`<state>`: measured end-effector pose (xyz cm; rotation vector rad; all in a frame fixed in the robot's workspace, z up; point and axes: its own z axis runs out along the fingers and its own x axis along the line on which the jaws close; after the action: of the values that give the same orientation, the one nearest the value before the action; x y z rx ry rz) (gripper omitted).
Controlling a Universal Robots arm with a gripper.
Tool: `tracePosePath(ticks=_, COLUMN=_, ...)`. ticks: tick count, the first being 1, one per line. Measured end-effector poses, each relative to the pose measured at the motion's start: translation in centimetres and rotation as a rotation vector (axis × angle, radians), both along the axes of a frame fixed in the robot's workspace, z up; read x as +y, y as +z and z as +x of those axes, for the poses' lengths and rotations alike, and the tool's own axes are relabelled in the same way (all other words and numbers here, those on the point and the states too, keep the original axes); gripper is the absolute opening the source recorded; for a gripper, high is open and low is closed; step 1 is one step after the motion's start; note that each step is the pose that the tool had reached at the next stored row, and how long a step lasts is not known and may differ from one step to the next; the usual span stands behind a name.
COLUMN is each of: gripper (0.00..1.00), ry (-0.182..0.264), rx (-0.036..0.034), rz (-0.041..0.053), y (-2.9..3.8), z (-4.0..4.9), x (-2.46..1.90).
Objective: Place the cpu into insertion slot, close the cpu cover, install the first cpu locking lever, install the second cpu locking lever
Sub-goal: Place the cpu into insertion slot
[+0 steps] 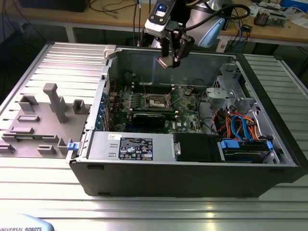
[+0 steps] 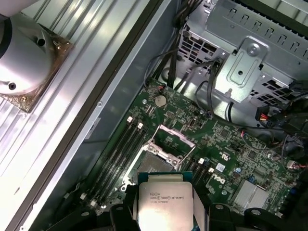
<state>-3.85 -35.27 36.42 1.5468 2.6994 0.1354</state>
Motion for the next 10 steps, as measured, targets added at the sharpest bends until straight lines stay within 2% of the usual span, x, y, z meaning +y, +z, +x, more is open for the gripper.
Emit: tracePosePath(ticks=10, gripper=0.54, ry=-0.004, rx=0.0000, rz=-0.0003, y=-0.01, z=0.00, x=0.02)
